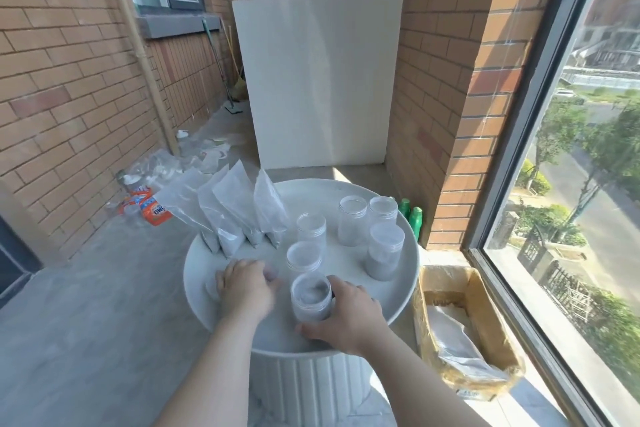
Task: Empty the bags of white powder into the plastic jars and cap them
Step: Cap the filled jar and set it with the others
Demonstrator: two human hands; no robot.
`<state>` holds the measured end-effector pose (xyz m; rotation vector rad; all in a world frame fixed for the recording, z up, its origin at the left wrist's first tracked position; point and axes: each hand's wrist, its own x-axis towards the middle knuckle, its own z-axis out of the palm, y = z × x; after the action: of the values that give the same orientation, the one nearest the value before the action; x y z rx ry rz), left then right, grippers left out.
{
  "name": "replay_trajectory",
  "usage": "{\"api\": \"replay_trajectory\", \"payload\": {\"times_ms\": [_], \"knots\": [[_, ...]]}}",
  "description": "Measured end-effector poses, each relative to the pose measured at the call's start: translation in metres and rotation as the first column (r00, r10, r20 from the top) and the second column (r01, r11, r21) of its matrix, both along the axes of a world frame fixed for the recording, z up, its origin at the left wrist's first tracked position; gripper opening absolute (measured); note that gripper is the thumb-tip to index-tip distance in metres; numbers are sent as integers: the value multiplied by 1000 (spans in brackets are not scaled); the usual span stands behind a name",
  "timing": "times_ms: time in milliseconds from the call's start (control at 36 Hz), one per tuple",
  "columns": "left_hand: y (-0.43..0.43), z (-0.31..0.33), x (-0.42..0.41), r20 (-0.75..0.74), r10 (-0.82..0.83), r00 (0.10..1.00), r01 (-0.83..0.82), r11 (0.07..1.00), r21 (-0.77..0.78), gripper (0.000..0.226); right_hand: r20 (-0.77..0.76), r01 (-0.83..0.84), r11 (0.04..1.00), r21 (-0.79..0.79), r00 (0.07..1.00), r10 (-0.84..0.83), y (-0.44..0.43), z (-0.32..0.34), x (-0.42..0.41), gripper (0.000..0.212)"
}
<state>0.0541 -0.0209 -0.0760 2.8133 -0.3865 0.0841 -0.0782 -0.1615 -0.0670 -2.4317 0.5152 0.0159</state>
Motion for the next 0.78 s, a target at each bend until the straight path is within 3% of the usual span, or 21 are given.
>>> {"api": "replay_trajectory", "payload": {"times_ms": [83, 222, 361, 556, 778], "knots": [[6, 8, 0, -41, 58, 997, -66, 970, -235, 18, 29, 11, 1000, 4, 1000, -11, -2, 8, -2, 50], [15, 48, -4, -5, 60, 998, -51, 808, -586, 41, 133, 18, 986, 168, 990, -41, -12, 27, -3, 58], [11, 90, -25, 20, -231, 973, 195, 767, -611, 65, 275, 57, 968, 243, 953, -125, -20, 51, -7, 53], [1, 122, -48, -12, -426, 905, 268, 591, -761, 75, 426, 49, 938, 343, 882, -201, -20, 55, -11, 43], [-16, 142, -66, 36, -456, 889, 364, 658, -659, 60, 564, -60, 942, 330, 813, -146, -16, 57, -12, 46]]}}
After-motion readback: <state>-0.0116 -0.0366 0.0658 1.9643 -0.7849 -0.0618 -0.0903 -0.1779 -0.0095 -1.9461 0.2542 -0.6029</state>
